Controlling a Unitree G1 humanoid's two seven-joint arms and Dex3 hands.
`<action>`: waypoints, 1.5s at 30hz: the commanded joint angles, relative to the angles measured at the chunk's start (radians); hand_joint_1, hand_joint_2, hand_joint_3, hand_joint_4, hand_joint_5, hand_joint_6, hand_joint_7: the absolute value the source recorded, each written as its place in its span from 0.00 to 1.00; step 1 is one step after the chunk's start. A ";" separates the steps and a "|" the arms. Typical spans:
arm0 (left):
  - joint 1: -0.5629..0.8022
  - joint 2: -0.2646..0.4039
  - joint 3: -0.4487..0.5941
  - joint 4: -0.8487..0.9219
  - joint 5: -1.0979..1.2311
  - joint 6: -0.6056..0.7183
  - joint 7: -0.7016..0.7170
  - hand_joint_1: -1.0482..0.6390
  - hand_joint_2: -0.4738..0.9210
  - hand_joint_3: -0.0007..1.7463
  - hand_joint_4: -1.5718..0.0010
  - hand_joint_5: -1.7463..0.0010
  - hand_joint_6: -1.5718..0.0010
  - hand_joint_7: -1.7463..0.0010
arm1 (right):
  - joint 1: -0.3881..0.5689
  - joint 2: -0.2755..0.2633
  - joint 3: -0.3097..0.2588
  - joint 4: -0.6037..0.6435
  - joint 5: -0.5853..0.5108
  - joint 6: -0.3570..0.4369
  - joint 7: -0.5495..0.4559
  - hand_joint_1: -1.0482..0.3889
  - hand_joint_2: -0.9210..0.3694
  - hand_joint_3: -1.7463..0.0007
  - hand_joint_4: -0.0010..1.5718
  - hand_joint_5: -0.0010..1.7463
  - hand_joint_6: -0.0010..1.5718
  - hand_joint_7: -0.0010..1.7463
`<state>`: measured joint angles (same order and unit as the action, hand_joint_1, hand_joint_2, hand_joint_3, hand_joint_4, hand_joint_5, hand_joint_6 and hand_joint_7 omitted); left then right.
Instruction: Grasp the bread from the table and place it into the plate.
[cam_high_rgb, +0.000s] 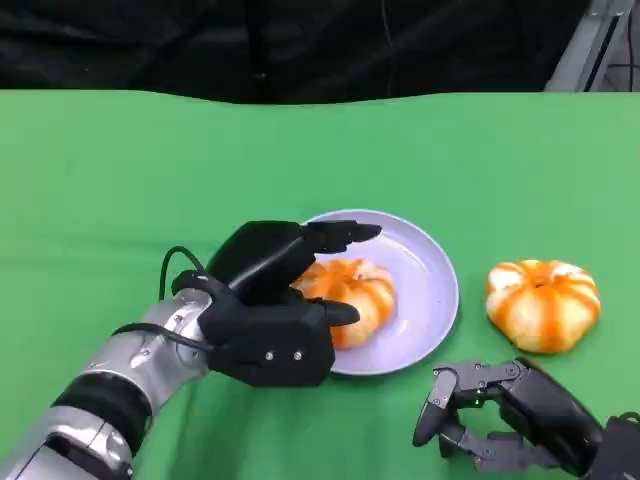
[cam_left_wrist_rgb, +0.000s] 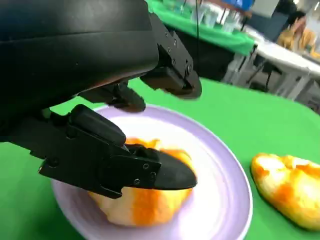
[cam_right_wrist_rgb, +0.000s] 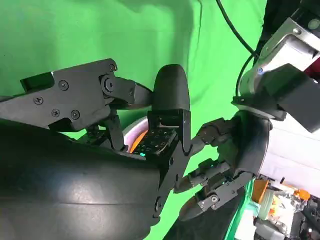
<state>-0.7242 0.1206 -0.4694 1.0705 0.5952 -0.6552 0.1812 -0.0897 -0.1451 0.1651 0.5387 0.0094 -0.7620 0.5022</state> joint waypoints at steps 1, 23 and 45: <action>-0.008 0.021 0.016 -0.029 -0.020 0.009 -0.039 0.09 1.00 0.35 0.77 1.00 0.85 1.00 | -0.005 -0.015 0.000 0.002 -0.003 -0.007 0.001 0.66 0.06 0.65 0.45 0.92 0.49 0.67; 0.150 0.005 0.281 -0.229 -0.405 -0.162 -0.183 0.08 1.00 0.37 0.71 0.98 0.80 0.99 | -0.012 -0.016 -0.005 0.043 0.013 -0.019 0.026 0.65 0.00 0.72 0.47 0.91 0.50 0.67; 0.307 -0.039 0.388 -0.370 -0.620 -0.219 -0.339 0.14 1.00 0.31 0.62 0.98 0.75 0.99 | -0.015 -0.017 -0.008 0.064 0.025 -0.039 0.041 0.65 0.00 0.72 0.46 0.90 0.49 0.66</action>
<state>-0.4947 0.0845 -0.1116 0.7403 0.0611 -0.8308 -0.1090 -0.1023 -0.1470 0.1656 0.5923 0.0167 -0.7891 0.5349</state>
